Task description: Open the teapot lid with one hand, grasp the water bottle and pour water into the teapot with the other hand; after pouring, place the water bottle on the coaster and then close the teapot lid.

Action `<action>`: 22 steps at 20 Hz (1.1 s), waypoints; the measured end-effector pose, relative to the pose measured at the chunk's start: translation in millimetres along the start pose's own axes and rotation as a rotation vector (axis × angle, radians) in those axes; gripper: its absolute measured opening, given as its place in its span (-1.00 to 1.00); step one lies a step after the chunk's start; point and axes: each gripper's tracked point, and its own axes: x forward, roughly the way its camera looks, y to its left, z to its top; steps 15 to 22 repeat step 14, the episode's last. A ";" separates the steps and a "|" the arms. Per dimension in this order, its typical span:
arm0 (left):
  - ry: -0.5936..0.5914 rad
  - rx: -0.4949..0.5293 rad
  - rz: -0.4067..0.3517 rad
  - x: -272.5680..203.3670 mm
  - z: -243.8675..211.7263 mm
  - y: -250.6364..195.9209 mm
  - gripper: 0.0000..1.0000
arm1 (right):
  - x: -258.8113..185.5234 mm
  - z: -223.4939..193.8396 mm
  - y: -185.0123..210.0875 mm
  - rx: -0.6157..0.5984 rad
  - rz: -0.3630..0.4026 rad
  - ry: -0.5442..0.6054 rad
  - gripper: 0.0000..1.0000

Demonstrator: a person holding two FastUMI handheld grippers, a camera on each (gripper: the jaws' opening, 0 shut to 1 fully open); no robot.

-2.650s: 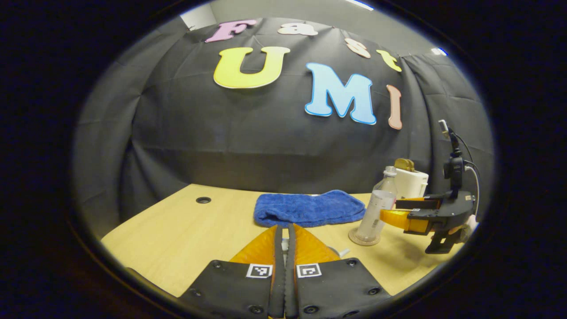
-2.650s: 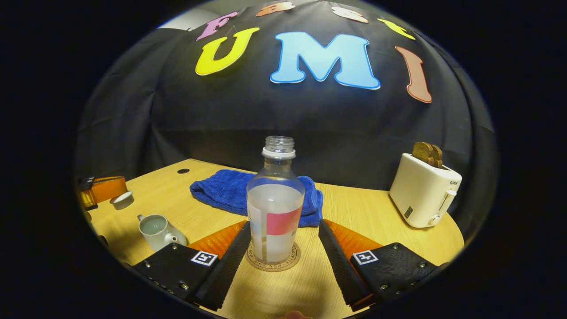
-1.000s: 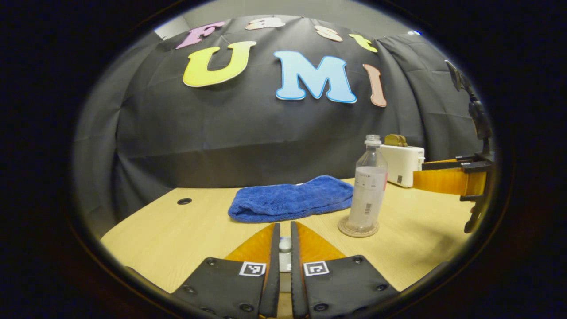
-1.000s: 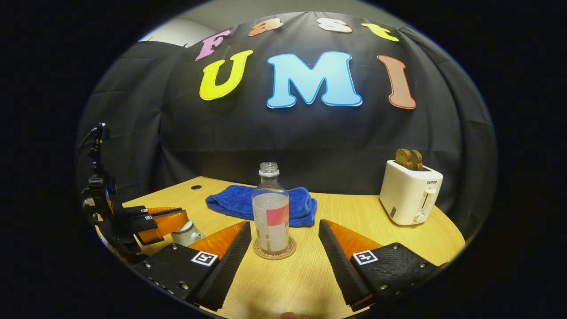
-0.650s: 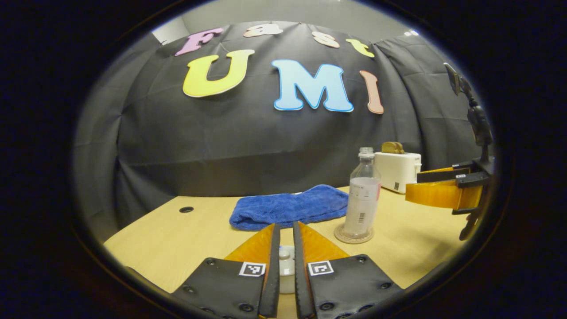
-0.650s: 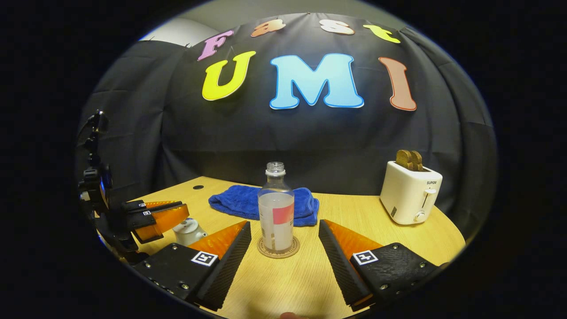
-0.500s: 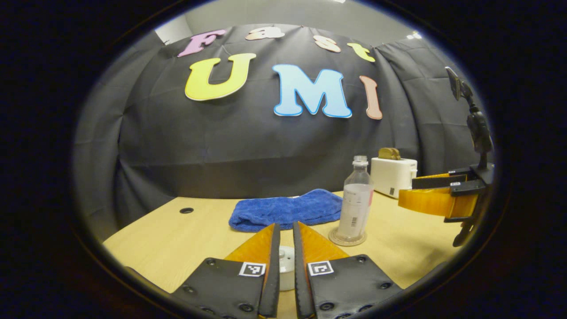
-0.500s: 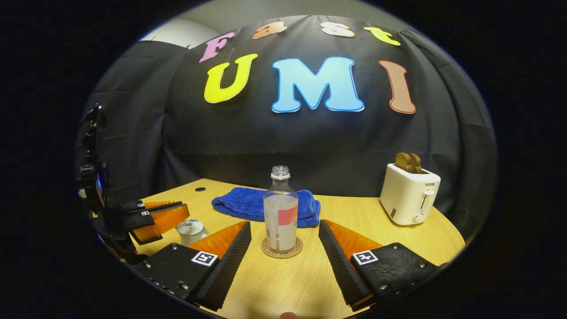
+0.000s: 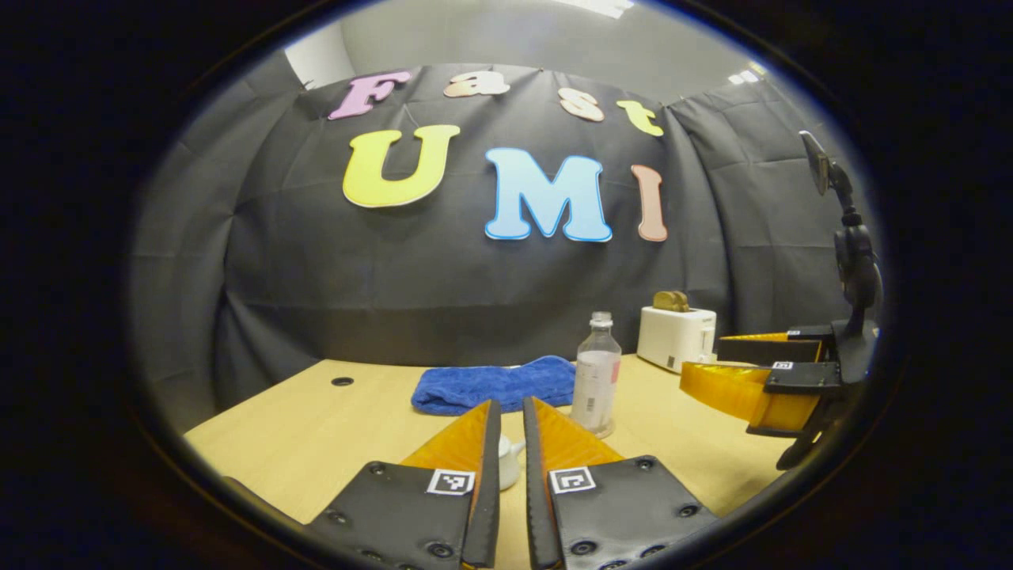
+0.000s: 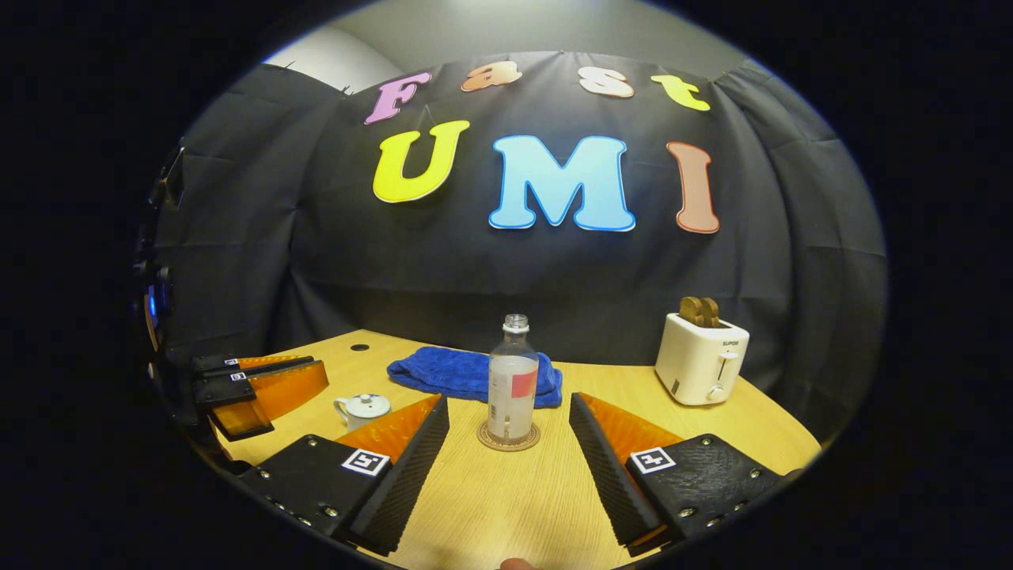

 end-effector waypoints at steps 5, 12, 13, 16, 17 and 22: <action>-0.030 0.010 0.004 -39.0 11.1 -10.6 -0.59 | -35.2 -4.7 6.7 0.015 -0.022 -0.028 0.89; -0.049 -0.011 0.001 -63.9 11.2 -22.5 -0.50 | -58.8 -10.7 -0.8 0.035 -0.058 -0.044 0.90; -0.049 -0.014 -0.001 -64.5 10.7 -23.3 -0.50 | -59.2 -12.2 -1.8 0.031 -0.064 -0.046 0.90; -0.045 -0.017 -0.003 -62.7 7.8 -24.2 -0.50 | -59.0 -12.0 -2.2 0.026 -0.069 -0.049 0.90; -0.045 -0.017 -0.003 -62.7 7.8 -24.2 -0.50 | -59.0 -12.0 -2.2 0.026 -0.069 -0.049 0.90; -0.045 -0.017 -0.003 -62.7 7.8 -24.2 -0.50 | -59.0 -12.0 -2.2 0.026 -0.069 -0.049 0.90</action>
